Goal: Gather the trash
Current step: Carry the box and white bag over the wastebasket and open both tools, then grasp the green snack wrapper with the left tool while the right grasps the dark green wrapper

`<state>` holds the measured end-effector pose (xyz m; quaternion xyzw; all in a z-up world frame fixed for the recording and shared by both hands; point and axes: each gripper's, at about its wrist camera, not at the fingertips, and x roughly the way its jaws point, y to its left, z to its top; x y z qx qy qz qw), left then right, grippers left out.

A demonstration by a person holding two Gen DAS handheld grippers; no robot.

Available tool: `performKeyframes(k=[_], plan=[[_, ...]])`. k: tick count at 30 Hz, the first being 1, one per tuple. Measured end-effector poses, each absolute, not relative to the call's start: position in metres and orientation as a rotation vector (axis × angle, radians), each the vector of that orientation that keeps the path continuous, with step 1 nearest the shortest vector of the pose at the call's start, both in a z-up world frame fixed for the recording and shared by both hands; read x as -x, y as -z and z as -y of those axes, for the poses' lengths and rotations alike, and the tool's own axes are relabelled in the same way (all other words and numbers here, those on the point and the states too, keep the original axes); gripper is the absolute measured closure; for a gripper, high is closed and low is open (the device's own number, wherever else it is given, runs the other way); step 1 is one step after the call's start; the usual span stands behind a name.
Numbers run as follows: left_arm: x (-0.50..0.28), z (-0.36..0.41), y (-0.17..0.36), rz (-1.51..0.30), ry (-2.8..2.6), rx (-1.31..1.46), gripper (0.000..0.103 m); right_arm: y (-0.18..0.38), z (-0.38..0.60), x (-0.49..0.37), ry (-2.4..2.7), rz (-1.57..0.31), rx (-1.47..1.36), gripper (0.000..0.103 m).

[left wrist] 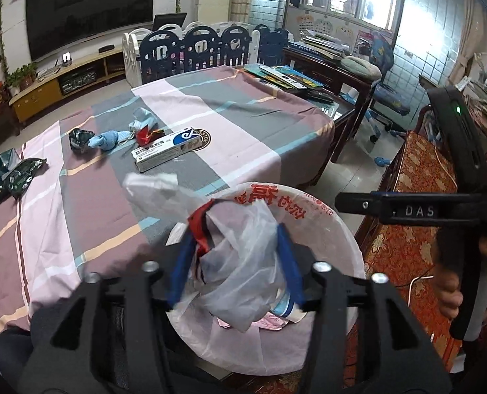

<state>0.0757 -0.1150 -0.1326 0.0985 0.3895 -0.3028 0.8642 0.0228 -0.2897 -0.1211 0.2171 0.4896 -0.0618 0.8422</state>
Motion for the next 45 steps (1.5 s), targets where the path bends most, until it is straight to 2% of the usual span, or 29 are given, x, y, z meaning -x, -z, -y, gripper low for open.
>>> performKeyframes(k=[1,5,20,25,31,36,38,40,42,43,45], plan=[[-0.072,0.118,0.132,-0.797,0.633,-0.226,0.031,0.119,0.289,-0.023,0.129,-1.029,-0.452,0.028],[-0.070,0.119,0.130,-0.782,0.631,-0.244,0.025,0.118,0.287,-0.025,0.124,-1.022,-0.446,0.027],[-0.120,0.065,0.146,-0.797,0.391,-0.180,0.024,0.139,0.273,-0.040,0.117,-1.052,-0.434,0.027],[-0.191,-0.002,0.155,-0.809,0.193,-0.128,0.026,0.153,0.257,-0.059,0.082,-1.064,-0.374,0.027],[-0.323,-0.092,0.162,-0.819,-0.004,-0.087,0.026,0.174,0.245,-0.096,0.046,-1.111,-0.382,0.027],[-0.423,-0.157,0.196,-0.906,-0.109,-0.024,0.023,0.183,0.234,-0.132,0.029,-1.132,-0.377,0.027],[-0.447,-0.169,0.213,-0.934,-0.090,-0.010,0.019,0.183,0.229,-0.151,0.023,-1.131,-0.368,0.027],[-0.460,-0.173,0.225,-0.956,-0.048,0.009,0.020,0.181,0.223,-0.173,0.007,-1.123,-0.360,0.027],[-0.465,-0.174,0.236,-0.961,0.001,0.019,0.051,0.178,0.214,-0.198,-0.020,-1.111,-0.348,0.027],[-0.463,-0.172,0.241,-0.975,0.014,0.019,0.080,0.175,0.207,-0.214,-0.038,-1.100,-0.338,0.027],[-0.453,-0.168,0.244,-0.967,0.047,0.050,0.088,0.167,0.192,-0.243,-0.072,-1.064,-0.308,0.027]])
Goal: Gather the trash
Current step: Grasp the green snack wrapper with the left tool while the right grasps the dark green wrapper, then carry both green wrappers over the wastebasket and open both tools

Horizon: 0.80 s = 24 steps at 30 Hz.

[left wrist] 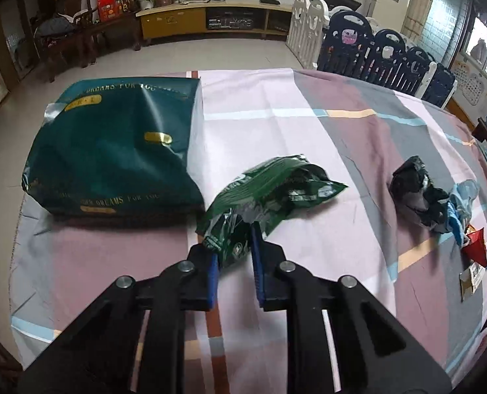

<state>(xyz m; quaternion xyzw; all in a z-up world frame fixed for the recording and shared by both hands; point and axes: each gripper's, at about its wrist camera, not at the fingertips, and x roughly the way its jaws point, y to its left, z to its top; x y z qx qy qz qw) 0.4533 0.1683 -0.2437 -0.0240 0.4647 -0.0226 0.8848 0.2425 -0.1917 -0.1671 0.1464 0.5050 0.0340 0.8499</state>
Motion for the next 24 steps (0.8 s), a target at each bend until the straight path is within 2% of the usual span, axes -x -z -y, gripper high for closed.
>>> performKeyframes(k=[2,4,9,10,11,15,16,17,20,24], plan=[[-0.436,-0.166,0.236,-0.931,0.078,0.084,0.095,0.158,0.168,-0.277,-0.102,-1.018,-0.247,0.027],[-0.414,-0.163,0.222,-0.894,0.086,0.111,0.096,0.155,0.144,-0.311,-0.130,-0.984,-0.196,0.027],[-0.343,-0.152,0.193,-0.818,0.098,0.170,0.097,0.160,0.070,-0.407,-0.236,-0.969,-0.090,0.025],[-0.327,-0.150,0.193,-0.806,0.097,0.175,0.097,0.165,0.054,-0.425,-0.234,-0.976,-0.048,0.019],[-0.318,-0.150,0.194,-0.801,0.091,0.176,0.097,0.172,0.041,-0.439,-0.231,-0.988,-0.004,0.018],[-0.296,-0.153,0.212,-0.849,0.075,0.220,0.097,0.202,0.008,-0.468,-0.209,-1.061,0.102,0.019],[-0.295,-0.151,0.213,-0.855,0.060,0.194,0.097,0.205,0.005,-0.468,-0.196,-1.062,0.116,0.031],[-0.295,-0.147,0.213,-0.849,0.033,0.142,0.097,0.206,0.003,-0.464,-0.185,-1.063,0.128,0.055],[-0.295,-0.141,0.214,-0.844,-0.033,0.032,0.097,0.195,0.004,-0.438,-0.190,-1.010,0.115,0.059],[-0.292,-0.149,0.208,-0.843,-0.060,0.058,0.097,0.156,0.012,-0.378,-0.222,-0.923,0.101,0.059]])
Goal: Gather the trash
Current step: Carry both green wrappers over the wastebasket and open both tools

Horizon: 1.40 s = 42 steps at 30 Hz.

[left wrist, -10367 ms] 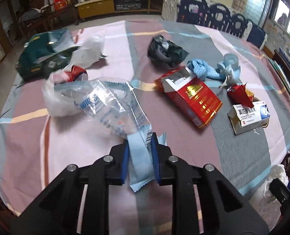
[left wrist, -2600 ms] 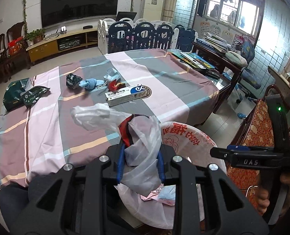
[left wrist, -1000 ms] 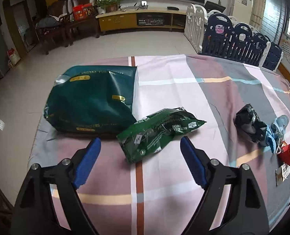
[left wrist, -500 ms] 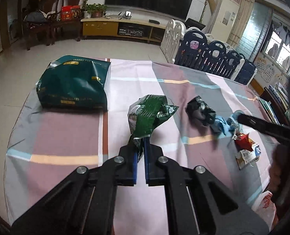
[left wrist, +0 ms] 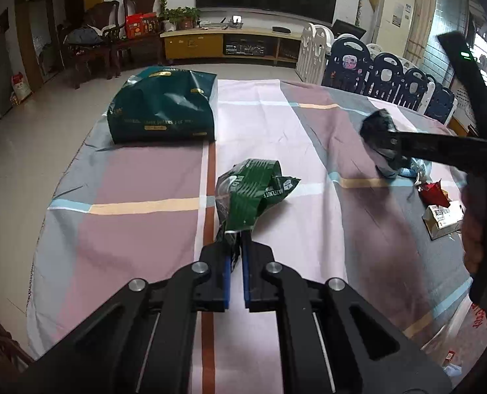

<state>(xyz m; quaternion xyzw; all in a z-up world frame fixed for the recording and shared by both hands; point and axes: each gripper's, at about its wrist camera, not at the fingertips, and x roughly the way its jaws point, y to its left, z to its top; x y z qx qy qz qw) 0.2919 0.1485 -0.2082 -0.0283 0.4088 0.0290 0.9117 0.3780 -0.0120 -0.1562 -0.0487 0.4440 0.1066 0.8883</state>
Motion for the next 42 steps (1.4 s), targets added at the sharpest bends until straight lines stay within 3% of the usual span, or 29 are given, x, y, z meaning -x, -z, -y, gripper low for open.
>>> performKeyframes(k=[16,33,42], plan=[[-0.172,-0.073,0.110,-0.706,0.072,0.066,0.097,0.086,0.135,-0.144,-0.070,-0.869,-0.076,0.059],[-0.068,0.034,0.050,-0.631,0.350,-0.008,0.097,0.024,0.216,-0.025,0.042,-0.728,-0.162,0.059],[-0.055,0.059,0.050,-0.668,0.464,-0.027,0.097,0.034,0.235,-0.007,0.069,-0.747,-0.191,0.059]])
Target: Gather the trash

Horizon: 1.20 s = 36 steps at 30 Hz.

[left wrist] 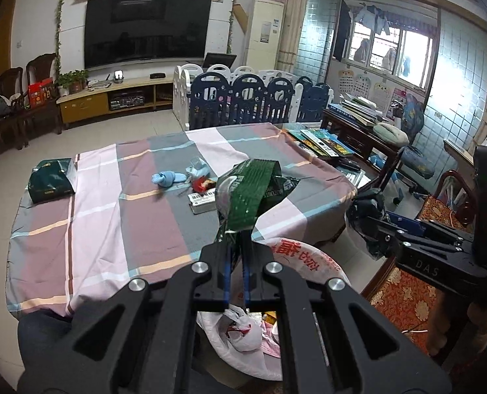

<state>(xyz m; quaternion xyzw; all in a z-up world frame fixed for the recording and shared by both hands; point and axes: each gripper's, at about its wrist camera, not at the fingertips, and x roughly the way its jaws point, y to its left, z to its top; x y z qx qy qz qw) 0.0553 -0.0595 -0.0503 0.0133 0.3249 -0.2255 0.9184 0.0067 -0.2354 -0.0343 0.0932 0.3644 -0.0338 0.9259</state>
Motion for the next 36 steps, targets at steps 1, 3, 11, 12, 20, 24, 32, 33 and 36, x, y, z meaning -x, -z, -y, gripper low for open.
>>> performKeyframes(k=[1,3,11,12,20,24,32,33,36], plan=[[-0.056,0.064,0.055,-0.687,0.483,-0.029,0.097,0.036,0.237,-0.006,0.076,-0.753,-0.196,0.059],[-0.059,0.068,0.062,-0.711,0.505,-0.034,0.097,0.039,0.240,-0.005,0.082,-0.759,-0.208,0.059],[-0.054,0.097,0.090,-0.787,0.612,-0.179,0.025,0.047,0.245,-0.008,0.090,-0.788,-0.235,0.059],[-0.053,0.098,0.089,-0.772,0.608,-0.192,0.025,0.048,0.244,-0.008,0.089,-0.789,-0.234,0.059],[-0.061,0.082,0.086,-0.749,0.540,-0.159,0.023,0.056,0.243,-0.012,0.074,-0.841,-0.234,0.052],[-0.065,0.073,0.082,-0.742,0.491,-0.132,0.023,0.054,0.243,-0.010,0.082,-0.828,-0.248,0.032],[-0.084,0.051,0.088,-0.755,0.361,-0.103,0.023,0.054,0.253,-0.010,0.100,-0.821,-0.295,0.027],[-0.089,0.045,0.090,-0.761,0.347,-0.088,0.023,0.055,0.254,-0.011,0.100,-0.825,-0.301,0.027],[-0.104,0.026,0.098,-0.789,0.303,-0.051,0.024,0.059,0.254,-0.020,0.102,-0.840,-0.305,0.027]])
